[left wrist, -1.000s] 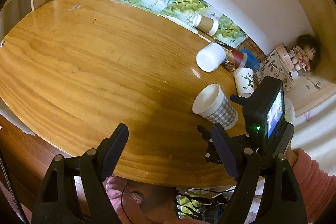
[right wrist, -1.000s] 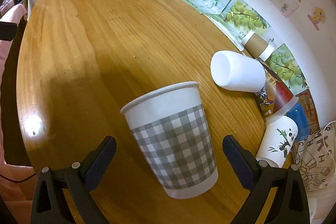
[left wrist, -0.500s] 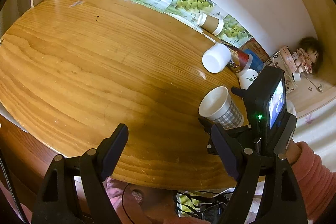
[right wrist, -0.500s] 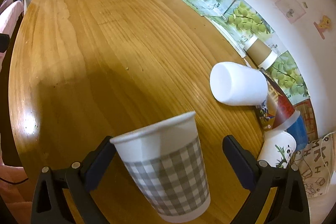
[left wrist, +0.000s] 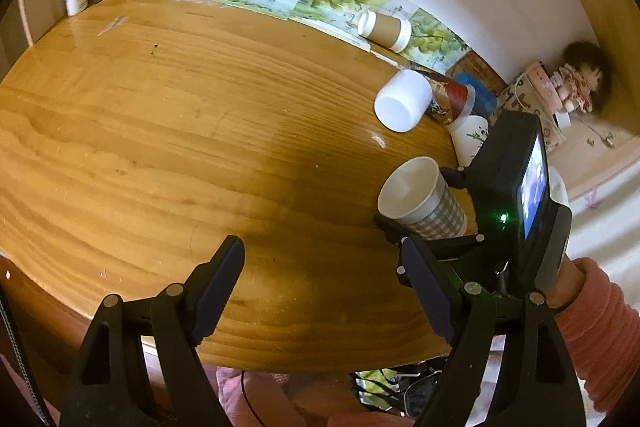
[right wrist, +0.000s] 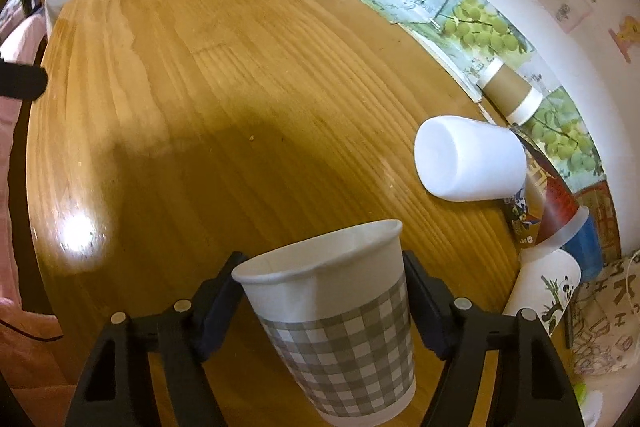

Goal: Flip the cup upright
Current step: 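Lift and carry the plaid cup upright with the right tool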

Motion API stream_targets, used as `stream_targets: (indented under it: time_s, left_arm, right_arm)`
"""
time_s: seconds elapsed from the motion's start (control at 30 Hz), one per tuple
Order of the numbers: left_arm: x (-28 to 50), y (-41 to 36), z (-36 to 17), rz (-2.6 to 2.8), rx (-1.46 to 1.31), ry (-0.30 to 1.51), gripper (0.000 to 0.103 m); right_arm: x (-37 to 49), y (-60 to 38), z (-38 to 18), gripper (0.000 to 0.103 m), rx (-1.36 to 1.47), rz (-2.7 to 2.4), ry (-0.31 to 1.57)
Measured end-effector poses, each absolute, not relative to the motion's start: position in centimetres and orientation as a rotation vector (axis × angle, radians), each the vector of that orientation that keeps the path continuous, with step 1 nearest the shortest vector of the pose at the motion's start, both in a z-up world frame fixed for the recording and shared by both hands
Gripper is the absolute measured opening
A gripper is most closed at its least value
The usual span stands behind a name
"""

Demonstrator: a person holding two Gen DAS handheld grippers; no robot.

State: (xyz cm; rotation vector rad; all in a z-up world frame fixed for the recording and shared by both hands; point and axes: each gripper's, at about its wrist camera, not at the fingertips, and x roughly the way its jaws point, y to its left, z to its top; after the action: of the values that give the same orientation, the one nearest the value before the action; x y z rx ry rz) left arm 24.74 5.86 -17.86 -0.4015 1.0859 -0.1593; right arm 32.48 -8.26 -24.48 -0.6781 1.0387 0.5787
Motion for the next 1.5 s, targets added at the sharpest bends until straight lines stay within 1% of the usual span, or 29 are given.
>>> stream_targets:
  time_s: [0.2, 0.5, 0.73, 0.9, 1.07, 1.27, 1.5]
  left_arm:
    - [25.9, 5.6, -17.3, -0.223, -0.319, 1.1, 0.084]
    - [28.1, 5.9, -15.9, -0.309, -0.268, 1.092, 0.084]
    - [29.1, 5.3, -14.8, -0.367, -0.194, 1.081, 0.084]
    - [29.1, 4.7, -14.3, -0.376, -0.158, 1.081, 0.084]
    - [28.3, 4.5, -14.0, -0.356, -0.135, 1.084, 0.084]
    - [26.1, 4.9, -14.0, -0.304, -0.123, 1.096, 0.084]
    - [23.6, 5.5, -14.4, -0.239, -0.103, 1.115, 0.084]
  right_arm:
    - [32.6, -8.6, -23.5, 0.075, -0.581, 0.521, 1.036]
    - [32.6, -10.2, -21.2, 0.074, -0.356, 0.368, 1.004]
    - [32.1, -12.5, -19.4, 0.074, -0.106, 0.238, 0.931]
    - [30.9, -14.1, -18.3, 0.074, 0.054, 0.188, 0.83]
    - [29.6, -15.3, -17.6, 0.074, 0.139, 0.196, 0.743]
    - [28.7, -16.0, -17.4, 0.074, 0.215, 0.223, 0.681]
    - [28.5, -15.3, -18.6, 0.074, 0.208, 0.251, 0.69]
